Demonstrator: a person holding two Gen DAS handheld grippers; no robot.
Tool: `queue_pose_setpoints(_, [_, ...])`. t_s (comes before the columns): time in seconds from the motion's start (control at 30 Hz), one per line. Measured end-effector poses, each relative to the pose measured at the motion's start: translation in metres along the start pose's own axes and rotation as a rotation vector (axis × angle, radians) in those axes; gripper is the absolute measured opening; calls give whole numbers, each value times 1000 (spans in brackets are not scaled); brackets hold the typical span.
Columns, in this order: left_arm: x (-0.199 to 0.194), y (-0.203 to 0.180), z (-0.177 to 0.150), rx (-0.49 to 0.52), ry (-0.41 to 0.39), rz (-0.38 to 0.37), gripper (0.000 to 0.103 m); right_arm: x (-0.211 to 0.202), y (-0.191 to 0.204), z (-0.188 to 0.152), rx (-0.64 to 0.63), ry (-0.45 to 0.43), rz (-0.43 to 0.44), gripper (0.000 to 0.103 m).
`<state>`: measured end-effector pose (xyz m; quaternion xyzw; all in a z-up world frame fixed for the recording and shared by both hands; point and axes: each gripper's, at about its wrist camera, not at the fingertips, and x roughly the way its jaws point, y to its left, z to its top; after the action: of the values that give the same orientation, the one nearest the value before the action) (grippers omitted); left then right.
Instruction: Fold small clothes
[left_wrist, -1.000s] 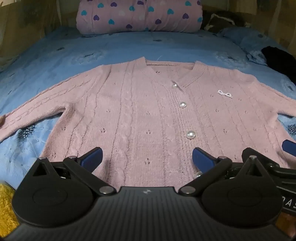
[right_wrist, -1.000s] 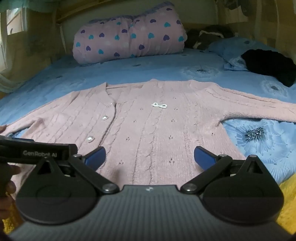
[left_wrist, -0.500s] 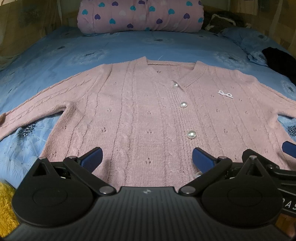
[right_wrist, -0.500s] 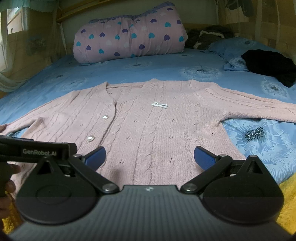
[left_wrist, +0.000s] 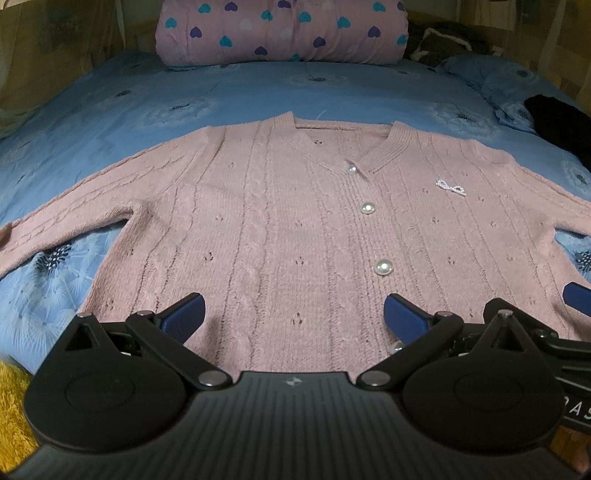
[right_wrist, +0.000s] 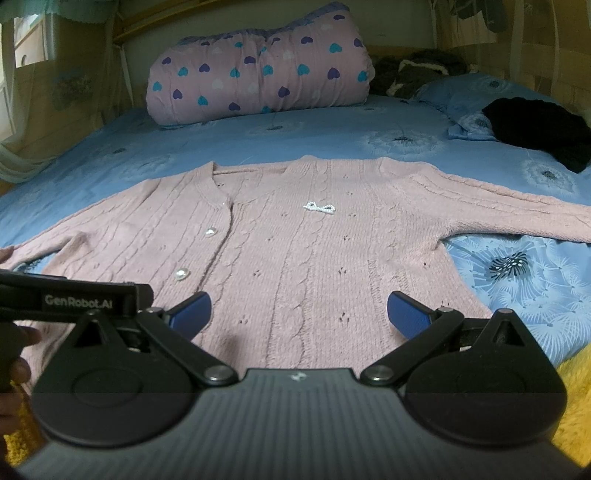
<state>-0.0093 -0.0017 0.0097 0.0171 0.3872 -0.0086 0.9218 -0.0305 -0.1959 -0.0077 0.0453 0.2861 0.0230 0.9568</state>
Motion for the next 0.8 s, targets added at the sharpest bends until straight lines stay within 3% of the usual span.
queue_pose_setpoints(0.8, [0, 0, 0, -1, 2, 0, 103, -1, 1, -2, 0, 8, 1, 103])
